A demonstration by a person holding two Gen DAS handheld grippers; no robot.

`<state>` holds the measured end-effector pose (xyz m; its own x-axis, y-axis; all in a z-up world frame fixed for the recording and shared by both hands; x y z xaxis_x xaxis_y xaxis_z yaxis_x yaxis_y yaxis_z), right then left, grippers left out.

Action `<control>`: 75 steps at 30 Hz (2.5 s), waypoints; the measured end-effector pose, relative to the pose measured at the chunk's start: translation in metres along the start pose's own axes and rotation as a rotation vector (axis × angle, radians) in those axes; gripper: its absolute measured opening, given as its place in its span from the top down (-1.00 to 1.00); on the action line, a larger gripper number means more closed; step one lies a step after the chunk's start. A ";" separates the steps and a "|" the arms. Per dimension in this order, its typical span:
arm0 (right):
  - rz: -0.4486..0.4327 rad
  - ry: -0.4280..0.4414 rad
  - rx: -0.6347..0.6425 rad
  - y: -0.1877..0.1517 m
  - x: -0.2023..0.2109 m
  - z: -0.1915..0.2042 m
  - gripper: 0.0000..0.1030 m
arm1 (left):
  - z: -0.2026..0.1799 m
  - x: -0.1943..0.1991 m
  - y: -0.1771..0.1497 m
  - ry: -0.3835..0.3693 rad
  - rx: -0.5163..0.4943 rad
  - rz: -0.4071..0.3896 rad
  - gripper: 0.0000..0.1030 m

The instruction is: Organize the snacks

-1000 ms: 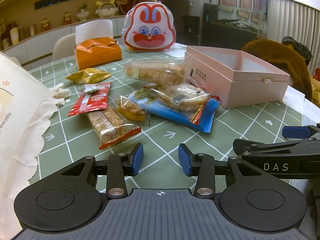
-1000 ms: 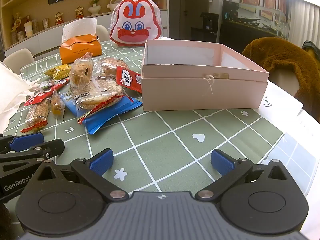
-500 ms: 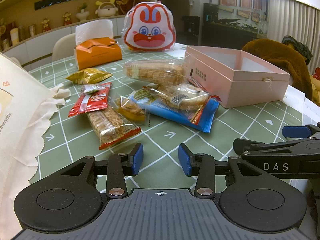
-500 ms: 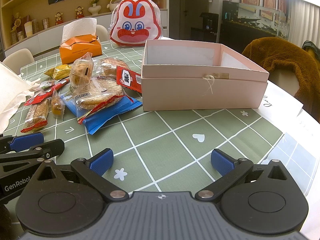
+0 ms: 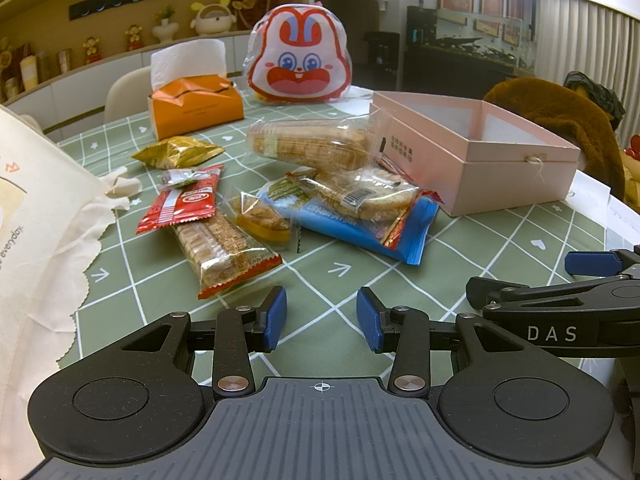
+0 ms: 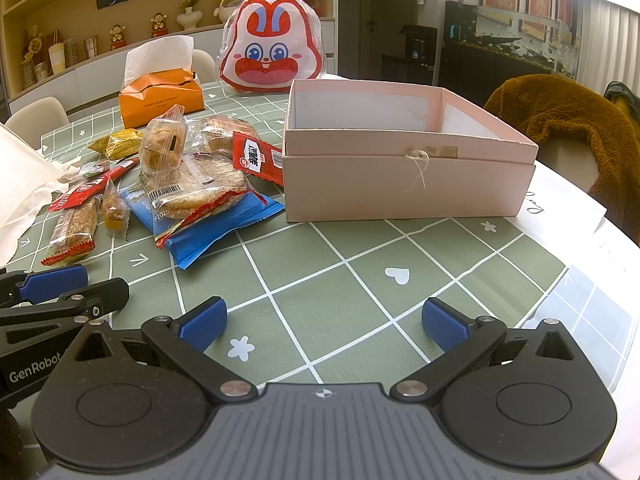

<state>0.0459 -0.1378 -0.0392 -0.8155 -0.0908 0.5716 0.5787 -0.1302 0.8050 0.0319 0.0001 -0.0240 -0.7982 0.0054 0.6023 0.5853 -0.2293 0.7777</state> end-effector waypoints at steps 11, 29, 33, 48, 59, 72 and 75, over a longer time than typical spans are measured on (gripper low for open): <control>0.000 0.000 0.000 0.000 0.000 0.000 -1.00 | 0.000 0.000 0.000 0.000 0.000 0.000 0.13; 0.000 0.000 0.000 0.000 0.000 0.000 -1.00 | 0.000 0.000 0.000 0.001 -0.001 0.000 0.13; 0.000 0.000 0.000 0.000 0.000 0.000 -1.00 | 0.000 0.000 0.000 0.001 -0.001 0.000 0.13; 0.000 0.000 0.000 0.000 0.000 0.000 -1.00 | 0.000 0.000 0.000 0.001 -0.001 0.000 0.13; 0.006 0.001 0.002 0.000 0.000 0.000 -1.00 | 0.000 0.000 0.000 -0.002 0.002 -0.001 0.13; 0.322 -0.029 0.043 0.024 -0.014 0.011 -0.97 | 0.094 0.004 0.087 -0.079 0.228 0.075 0.19; 0.351 0.023 0.092 0.045 -0.012 0.025 -0.60 | 0.127 0.002 0.121 -0.070 0.245 0.079 0.19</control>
<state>0.0813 -0.1180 -0.0057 -0.5666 -0.1366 0.8126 0.8201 0.0018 0.5722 0.1189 0.0960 0.0941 -0.7416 0.0660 0.6676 0.6695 0.0112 0.7427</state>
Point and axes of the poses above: each gripper's, at about its wrist camera, not at the fingertips, and x roughly against the way its jaws point, z to its left, y to its top, the point moved 4 cm from there along -x, roughly the way its jaws point, and after that the axes turned 12 degrees about -x, right-handed, at the moved point
